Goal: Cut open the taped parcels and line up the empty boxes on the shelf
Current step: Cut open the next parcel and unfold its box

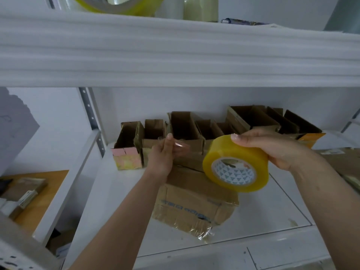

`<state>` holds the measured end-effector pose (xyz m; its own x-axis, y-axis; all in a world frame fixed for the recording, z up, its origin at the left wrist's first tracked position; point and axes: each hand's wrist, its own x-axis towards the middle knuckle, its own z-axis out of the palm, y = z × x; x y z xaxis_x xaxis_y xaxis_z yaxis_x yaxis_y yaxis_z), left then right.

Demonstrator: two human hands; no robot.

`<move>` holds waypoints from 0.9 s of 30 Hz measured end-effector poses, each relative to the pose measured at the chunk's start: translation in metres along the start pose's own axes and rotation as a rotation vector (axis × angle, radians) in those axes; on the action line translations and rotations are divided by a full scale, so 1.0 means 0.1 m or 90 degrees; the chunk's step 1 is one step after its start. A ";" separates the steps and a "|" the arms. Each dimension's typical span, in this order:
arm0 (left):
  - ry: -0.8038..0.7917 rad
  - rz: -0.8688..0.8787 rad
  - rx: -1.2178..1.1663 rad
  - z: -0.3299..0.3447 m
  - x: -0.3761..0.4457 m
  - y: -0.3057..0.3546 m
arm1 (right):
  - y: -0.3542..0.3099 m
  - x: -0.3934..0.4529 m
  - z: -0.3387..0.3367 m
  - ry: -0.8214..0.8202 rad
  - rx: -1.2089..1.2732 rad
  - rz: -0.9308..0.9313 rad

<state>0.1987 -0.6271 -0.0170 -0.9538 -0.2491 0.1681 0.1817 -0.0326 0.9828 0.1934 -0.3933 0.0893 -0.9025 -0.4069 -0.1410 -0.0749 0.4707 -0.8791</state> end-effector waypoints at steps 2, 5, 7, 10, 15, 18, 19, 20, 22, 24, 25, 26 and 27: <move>0.004 -0.017 -0.061 -0.03 0.01 0.00 | 0.05 -0.05 -0.02 -0.021 0.040 -0.014; 0.027 -0.043 -0.098 -0.05 0.01 0.05 | 0.04 -0.04 0.02 -0.007 0.026 -0.013; 0.089 -0.102 -0.181 -0.10 0.02 0.08 | -0.04 -0.01 0.08 0.015 -0.037 -0.002; 0.113 -0.078 -0.119 -0.23 0.05 0.07 | -0.12 0.00 0.14 0.046 -0.098 -0.002; 0.110 -0.039 0.008 -0.45 0.03 -0.01 | -0.15 0.01 0.27 0.090 -0.117 -0.046; 0.092 -0.036 0.041 -0.50 -0.01 -0.06 | -0.16 0.05 0.34 0.103 -0.140 -0.053; 0.089 -0.041 0.049 -0.51 -0.01 -0.08 | -0.17 0.06 0.36 0.108 -0.146 -0.051; 0.091 -0.048 0.053 -0.52 0.00 -0.10 | -0.18 0.07 0.37 0.112 -0.149 -0.048; 0.104 -0.065 0.048 -0.51 0.01 -0.13 | -0.19 0.10 0.39 0.117 -0.153 -0.044; 0.116 -0.089 0.050 -0.49 0.02 -0.15 | -0.19 0.12 0.40 0.121 -0.155 -0.044; 0.125 -0.097 0.051 -0.48 0.02 -0.15 | -0.20 0.13 0.41 0.122 -0.153 -0.043; 0.132 -0.107 0.049 -0.47 0.03 -0.16 | -0.20 0.13 0.42 0.123 -0.152 -0.042; 0.140 -0.118 0.048 -0.46 0.03 -0.15 | -0.20 0.14 0.42 0.123 -0.156 -0.040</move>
<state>0.2040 -0.6719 -0.0350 -0.8931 -0.4490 -0.0270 -0.0166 -0.0271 0.9995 0.2002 -0.4416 0.0857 -0.9550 -0.2959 0.0193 -0.2113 0.6332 -0.7446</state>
